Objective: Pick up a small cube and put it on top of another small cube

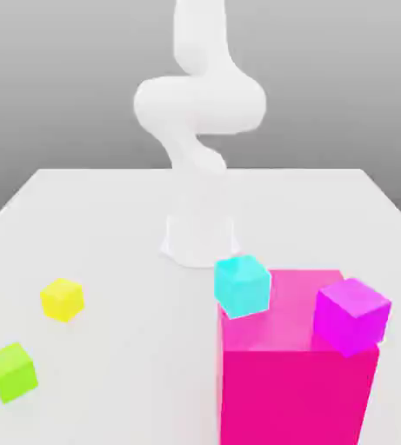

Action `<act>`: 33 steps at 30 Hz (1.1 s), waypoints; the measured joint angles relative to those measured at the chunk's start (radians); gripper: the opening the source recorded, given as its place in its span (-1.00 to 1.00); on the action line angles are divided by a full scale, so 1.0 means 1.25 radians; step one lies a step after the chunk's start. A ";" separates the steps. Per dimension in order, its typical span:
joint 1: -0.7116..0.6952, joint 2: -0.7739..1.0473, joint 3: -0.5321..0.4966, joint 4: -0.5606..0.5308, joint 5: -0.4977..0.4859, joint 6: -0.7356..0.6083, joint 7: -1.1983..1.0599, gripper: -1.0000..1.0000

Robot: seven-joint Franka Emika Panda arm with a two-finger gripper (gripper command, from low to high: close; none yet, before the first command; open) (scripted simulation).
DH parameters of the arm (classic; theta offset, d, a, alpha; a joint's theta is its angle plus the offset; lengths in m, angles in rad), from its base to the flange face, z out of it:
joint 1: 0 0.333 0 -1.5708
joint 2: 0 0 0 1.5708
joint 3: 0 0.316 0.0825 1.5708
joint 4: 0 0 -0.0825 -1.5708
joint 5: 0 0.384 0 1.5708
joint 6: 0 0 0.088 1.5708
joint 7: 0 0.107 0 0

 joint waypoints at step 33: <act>-0.280 0.920 -0.146 -0.080 0.233 0.399 -0.043 -1.00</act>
